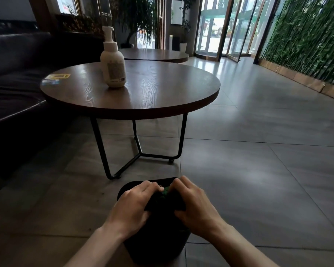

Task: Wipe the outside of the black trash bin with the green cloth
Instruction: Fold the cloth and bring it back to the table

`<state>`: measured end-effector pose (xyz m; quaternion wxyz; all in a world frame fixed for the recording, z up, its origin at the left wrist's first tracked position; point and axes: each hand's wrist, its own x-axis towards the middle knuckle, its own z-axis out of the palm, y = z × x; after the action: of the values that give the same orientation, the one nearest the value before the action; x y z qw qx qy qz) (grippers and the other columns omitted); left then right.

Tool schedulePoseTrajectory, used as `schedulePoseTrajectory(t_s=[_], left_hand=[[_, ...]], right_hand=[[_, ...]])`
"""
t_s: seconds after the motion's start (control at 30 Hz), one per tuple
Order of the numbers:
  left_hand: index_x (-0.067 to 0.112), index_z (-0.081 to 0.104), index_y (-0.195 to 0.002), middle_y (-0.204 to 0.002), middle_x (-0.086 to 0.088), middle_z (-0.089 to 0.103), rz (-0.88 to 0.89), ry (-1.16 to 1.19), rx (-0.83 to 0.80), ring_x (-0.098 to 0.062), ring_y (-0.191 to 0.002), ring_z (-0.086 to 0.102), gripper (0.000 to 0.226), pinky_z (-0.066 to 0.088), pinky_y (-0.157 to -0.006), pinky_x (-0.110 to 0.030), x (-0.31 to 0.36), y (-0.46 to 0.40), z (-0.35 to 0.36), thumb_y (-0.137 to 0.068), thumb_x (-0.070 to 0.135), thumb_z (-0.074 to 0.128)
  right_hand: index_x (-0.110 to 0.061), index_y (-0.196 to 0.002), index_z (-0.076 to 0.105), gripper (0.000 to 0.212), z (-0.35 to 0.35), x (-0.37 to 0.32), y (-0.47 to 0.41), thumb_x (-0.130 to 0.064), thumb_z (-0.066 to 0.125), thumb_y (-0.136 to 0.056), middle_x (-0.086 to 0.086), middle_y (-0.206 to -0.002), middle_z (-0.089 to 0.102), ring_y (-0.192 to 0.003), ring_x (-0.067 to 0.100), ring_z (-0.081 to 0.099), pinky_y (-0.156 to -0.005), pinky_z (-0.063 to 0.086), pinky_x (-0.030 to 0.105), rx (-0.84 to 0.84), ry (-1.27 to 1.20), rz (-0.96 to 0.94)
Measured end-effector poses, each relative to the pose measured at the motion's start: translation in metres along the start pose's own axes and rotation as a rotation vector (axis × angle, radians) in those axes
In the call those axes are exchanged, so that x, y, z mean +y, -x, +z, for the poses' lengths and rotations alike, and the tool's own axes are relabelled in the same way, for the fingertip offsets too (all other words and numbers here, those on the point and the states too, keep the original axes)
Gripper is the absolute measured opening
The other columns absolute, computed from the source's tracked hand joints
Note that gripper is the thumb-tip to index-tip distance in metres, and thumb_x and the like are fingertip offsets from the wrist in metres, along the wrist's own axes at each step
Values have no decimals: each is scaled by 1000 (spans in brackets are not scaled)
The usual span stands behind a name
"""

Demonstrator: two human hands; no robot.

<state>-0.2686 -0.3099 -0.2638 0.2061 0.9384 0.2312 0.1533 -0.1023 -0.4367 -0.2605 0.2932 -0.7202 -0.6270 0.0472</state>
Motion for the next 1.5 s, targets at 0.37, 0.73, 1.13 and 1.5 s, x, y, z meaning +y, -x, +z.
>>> schedulePoseTrajectory(t_s=[0.37,0.73,1.13,1.5], left_hand=[[40,49,-130,-132,23,52,-47,51,-140,-7,-123,56,65,50,-97,-29,57,-11,-104,-77,5,61],[35,41,-141,-138,17,48,-66,-18,-196,-12,-126,52,61,48,-100,-30,155,-27,-260,-86,10,51],[44,42,-134,-133,26,47,-82,61,-241,-2,-125,50,69,46,-102,-27,302,-60,-405,-74,11,48],[44,47,-130,-130,24,52,-59,18,-189,-6,-120,57,68,47,-97,-25,350,-88,-452,-71,10,49]], right_hand=[[-25,-105,56,45,-103,-75,-19,-7,69,-66,-14,-103,54,-91,15,57,-74,49,27,-86,-41,179],[-28,-116,61,51,-253,-176,-56,-8,62,-69,-14,-109,58,-98,13,60,-82,50,26,-141,-61,218],[-25,-121,63,43,-444,-236,-62,-11,62,-80,-10,-116,58,-107,16,60,-87,49,28,-152,-77,194],[-23,-121,63,37,-504,-247,-77,-19,62,-85,-4,-116,58,-107,22,62,-87,49,35,-85,-104,173]])
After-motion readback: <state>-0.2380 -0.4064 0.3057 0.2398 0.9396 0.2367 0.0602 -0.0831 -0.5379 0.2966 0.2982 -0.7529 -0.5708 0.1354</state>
